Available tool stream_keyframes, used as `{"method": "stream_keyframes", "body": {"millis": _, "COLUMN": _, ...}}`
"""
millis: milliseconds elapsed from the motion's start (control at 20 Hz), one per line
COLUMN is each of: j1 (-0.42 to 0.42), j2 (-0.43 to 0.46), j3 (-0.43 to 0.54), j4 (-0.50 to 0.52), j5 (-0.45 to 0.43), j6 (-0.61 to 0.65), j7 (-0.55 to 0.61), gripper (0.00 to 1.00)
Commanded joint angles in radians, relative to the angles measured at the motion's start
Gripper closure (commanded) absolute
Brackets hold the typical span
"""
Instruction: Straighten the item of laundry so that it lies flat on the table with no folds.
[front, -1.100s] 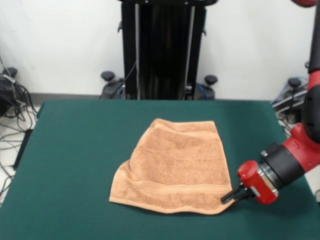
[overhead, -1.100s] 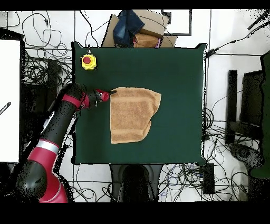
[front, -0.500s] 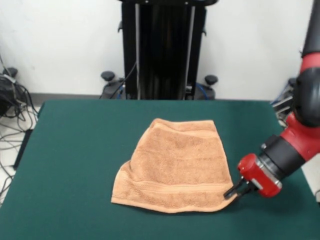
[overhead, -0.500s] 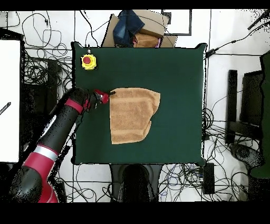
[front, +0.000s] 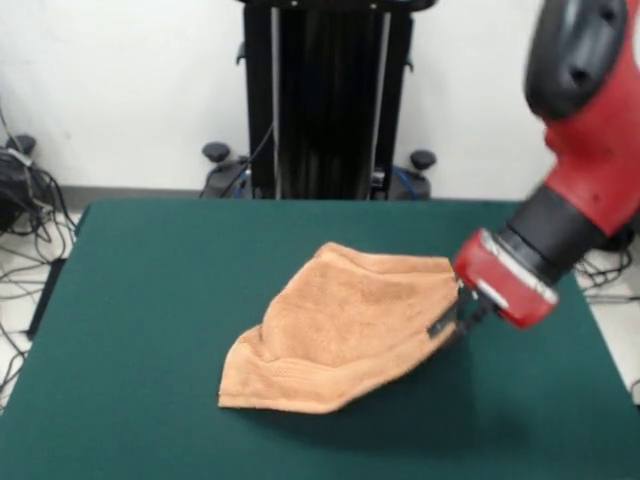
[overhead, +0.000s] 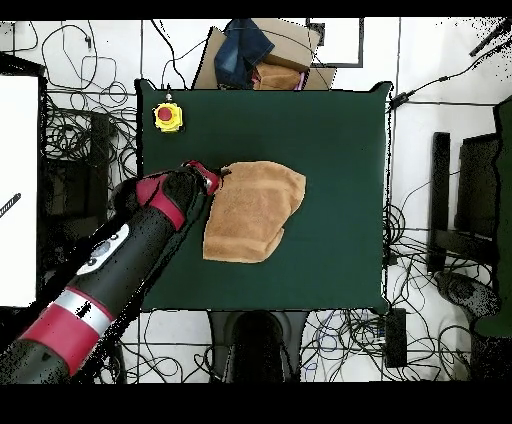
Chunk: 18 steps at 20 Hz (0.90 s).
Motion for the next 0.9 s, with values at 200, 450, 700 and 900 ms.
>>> {"method": "stream_keyframes", "body": {"millis": 200, "j1": -0.080, "j2": -0.575, "j3": 0.355, "j4": 0.436, "j5": -0.216, "j6": 0.026, "j7": -0.206, "gripper": 1.00}}
{"method": "stream_keyframes", "body": {"millis": 450, "j1": -0.087, "j2": -0.765, "j3": 0.399, "j4": 0.562, "j5": -0.295, "j6": 0.072, "j7": -0.211, "gripper": 1.00}}
{"method": "stream_keyframes", "body": {"millis": 700, "j1": -0.085, "j2": -0.882, "j3": 0.411, "j4": 0.615, "j5": -0.359, "j6": 0.135, "j7": -0.198, "gripper": 1.00}}
{"method": "stream_keyframes", "body": {"millis": 900, "j1": -0.082, "j2": -0.956, "j3": 0.411, "j4": 0.612, "j5": -0.378, "j6": 0.245, "j7": -0.193, "gripper": 1.00}}
